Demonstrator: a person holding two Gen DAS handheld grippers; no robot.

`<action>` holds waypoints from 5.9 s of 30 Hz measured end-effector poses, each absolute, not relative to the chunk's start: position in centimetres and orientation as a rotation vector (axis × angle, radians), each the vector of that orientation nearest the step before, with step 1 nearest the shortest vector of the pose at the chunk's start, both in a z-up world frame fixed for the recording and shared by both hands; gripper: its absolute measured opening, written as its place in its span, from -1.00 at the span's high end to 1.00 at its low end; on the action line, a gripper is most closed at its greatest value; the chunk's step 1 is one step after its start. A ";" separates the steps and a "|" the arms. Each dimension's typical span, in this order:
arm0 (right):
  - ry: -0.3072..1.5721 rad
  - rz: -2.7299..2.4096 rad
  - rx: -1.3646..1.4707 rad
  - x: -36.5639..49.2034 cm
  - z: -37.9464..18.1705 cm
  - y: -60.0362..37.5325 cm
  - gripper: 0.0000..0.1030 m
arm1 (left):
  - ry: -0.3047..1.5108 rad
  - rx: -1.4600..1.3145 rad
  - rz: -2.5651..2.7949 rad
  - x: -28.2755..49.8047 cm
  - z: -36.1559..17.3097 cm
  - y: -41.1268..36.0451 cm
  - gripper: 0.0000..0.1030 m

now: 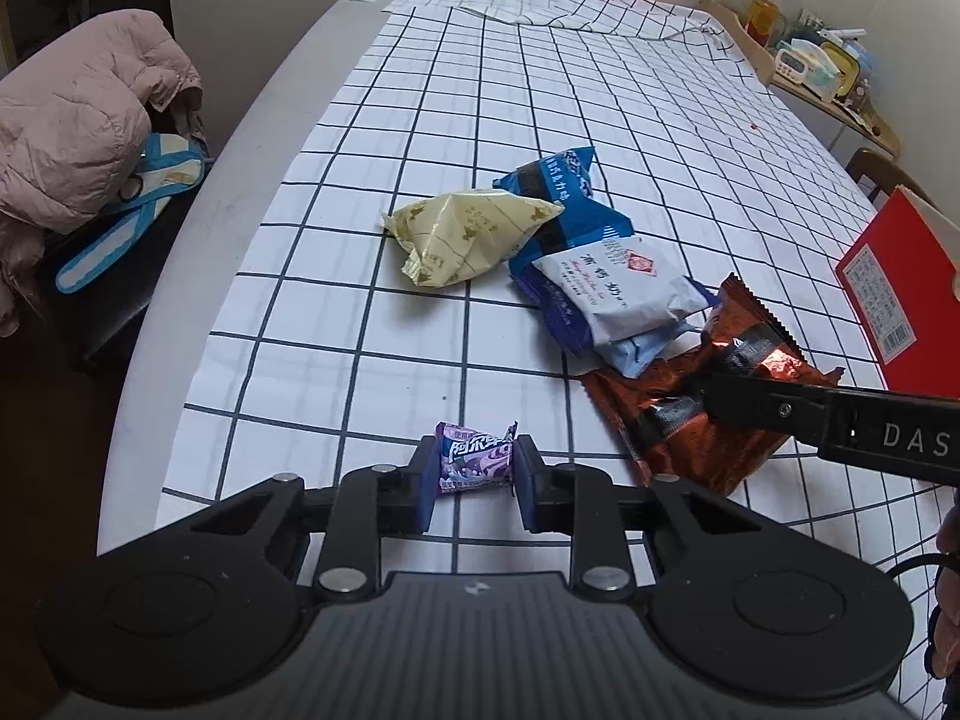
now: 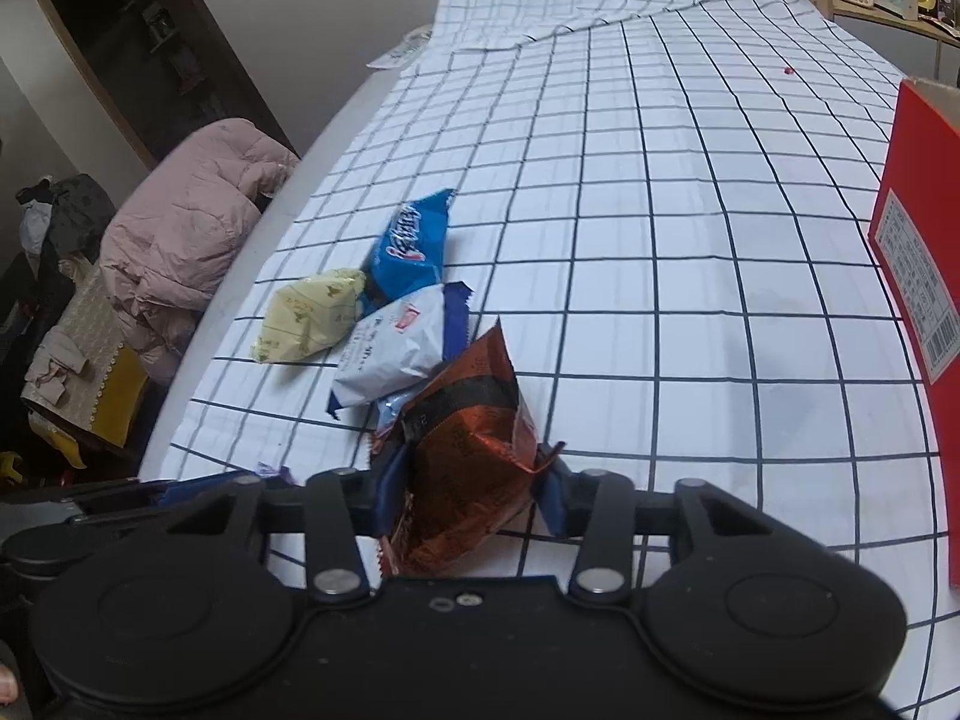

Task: Organize snacks
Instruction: 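Grasp the purple candy with the left tool while the right grasps the red-brown chip bag, then carry the purple candy and chip bag into the box and open both tools, then move both tools back over the remaining snacks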

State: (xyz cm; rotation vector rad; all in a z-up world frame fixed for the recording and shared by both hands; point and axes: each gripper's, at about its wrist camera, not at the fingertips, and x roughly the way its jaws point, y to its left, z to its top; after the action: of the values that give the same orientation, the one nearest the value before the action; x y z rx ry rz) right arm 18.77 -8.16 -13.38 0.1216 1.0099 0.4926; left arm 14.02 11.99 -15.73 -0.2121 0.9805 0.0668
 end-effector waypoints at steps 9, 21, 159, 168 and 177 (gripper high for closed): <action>0.945 0.487 0.097 16.9 -11.3 -9.6 0.51 | 0.971 -0.230 0.051 13.5 -14.1 10.7 0.51; 0.849 0.467 0.122 14.5 -5.5 -14.2 0.52 | 0.916 -0.224 -0.024 12.6 -9.0 6.5 0.51; 0.616 0.512 0.052 15.2 2.4 -28.3 -0.99 | 0.733 -0.212 -0.049 14.2 0.2 -6.7 -0.65; 0.629 0.533 0.020 14.4 1.0 -20.7 -0.99 | 0.754 -0.241 0.034 13.6 -1.6 2.6 -0.74; 0.679 0.537 -0.079 15.4 -2.3 -13.5 -0.99 | 0.811 -0.251 0.091 15.4 -4.9 10.2 -0.74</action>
State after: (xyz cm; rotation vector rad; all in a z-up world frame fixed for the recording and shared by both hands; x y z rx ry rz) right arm 15.37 -13.50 -2.33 -0.0795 0.6791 0.5368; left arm 15.38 10.22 -4.90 -0.2513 0.8106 0.0912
